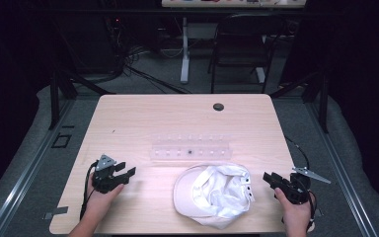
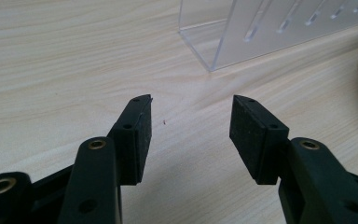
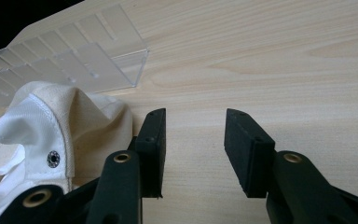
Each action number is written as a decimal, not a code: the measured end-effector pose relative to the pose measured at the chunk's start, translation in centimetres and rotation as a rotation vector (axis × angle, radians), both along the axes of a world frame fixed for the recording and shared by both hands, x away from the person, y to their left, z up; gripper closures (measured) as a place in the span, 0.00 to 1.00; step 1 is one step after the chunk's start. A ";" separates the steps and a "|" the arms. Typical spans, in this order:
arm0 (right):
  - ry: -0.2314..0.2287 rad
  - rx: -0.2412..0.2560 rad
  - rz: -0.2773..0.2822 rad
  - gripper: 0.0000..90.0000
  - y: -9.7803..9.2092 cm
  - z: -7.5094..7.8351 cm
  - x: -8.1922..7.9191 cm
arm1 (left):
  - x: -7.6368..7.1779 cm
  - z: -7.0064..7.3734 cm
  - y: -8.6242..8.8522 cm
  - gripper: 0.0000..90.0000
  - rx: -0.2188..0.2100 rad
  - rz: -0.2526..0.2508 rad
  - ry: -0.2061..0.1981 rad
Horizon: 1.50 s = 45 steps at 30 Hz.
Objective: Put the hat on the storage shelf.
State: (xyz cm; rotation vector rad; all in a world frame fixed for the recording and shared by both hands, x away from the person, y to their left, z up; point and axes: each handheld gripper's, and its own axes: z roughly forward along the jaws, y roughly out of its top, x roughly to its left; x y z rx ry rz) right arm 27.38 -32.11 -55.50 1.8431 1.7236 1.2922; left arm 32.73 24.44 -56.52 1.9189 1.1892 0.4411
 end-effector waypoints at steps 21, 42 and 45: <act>0.012 -0.015 0.001 0.64 -0.1 0.1 -0.1 | 0.0 0.1 0.0 0.55 0.001 -0.002 -0.006; 0.046 0.019 0.091 0.59 1.1 2.3 0.5 | -0.3 0.1 -0.5 0.55 0.021 -0.017 -0.014; 0.073 0.027 0.127 0.58 1.3 2.8 0.5 | -0.3 0.2 -0.5 0.55 0.016 -0.013 -0.015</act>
